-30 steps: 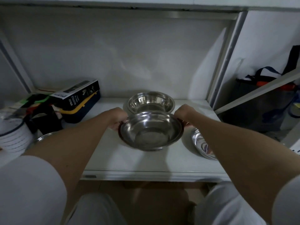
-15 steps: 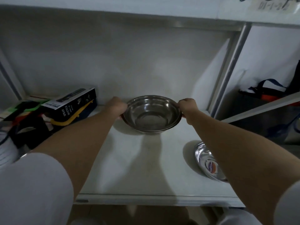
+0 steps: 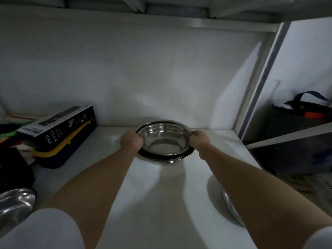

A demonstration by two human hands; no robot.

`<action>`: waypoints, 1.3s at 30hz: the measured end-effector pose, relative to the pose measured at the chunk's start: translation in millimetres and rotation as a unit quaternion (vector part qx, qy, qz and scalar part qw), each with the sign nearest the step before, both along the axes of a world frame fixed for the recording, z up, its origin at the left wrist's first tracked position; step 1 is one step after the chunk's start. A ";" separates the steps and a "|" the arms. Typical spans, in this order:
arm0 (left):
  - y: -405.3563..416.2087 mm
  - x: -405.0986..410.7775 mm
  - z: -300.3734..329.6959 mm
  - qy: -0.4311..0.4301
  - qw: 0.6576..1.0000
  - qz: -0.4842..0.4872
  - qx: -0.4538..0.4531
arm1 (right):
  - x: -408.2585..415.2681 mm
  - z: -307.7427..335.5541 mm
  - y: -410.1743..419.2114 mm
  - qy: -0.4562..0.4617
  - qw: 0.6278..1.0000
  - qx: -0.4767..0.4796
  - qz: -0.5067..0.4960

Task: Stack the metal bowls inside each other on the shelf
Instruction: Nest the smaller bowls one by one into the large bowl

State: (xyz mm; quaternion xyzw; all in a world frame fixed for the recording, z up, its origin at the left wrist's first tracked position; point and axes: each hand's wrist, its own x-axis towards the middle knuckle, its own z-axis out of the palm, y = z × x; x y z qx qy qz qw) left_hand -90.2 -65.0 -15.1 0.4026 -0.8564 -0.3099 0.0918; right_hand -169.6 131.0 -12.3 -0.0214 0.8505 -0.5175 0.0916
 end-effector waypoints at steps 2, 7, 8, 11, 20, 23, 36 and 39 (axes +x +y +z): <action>0.1 0.2 -0.9 -0.035 0.999 0.002 -0.033 | 2.4 -4.1 -0.4 -0.011 0.999 0.029 0.008; -2.6 7.6 -11.5 -0.050 0.998 0.005 -0.042 | 8.2 -5.5 -0.9 0.006 0.993 0.104 0.049; -2.2 9.7 -13.9 -0.030 0.999 0.003 -0.026 | 9.3 -4.6 -0.3 0.010 0.995 0.092 0.037; -2.9 11.5 -17.7 0.034 0.999 0.010 0.017 | 8.5 -9.2 1.9 0.001 0.998 0.055 0.006; -11.9 9.6 -21.5 0.060 0.993 0.065 0.081 | 6.7 -17.0 -2.6 -0.045 0.998 0.019 -0.048; -9.3 14.0 -21.8 0.078 0.990 0.085 0.083 | 10.1 -13.2 -2.5 -0.046 0.998 0.001 -0.053; 17.6 107.7 11.1 0.059 0.992 0.057 0.097 | 79.5 10.9 34.1 -0.086 0.994 -0.005 -0.061; 27.6 136.8 10.7 0.049 0.993 0.059 0.094 | 106.1 6.7 43.7 -0.099 0.994 0.000 -0.051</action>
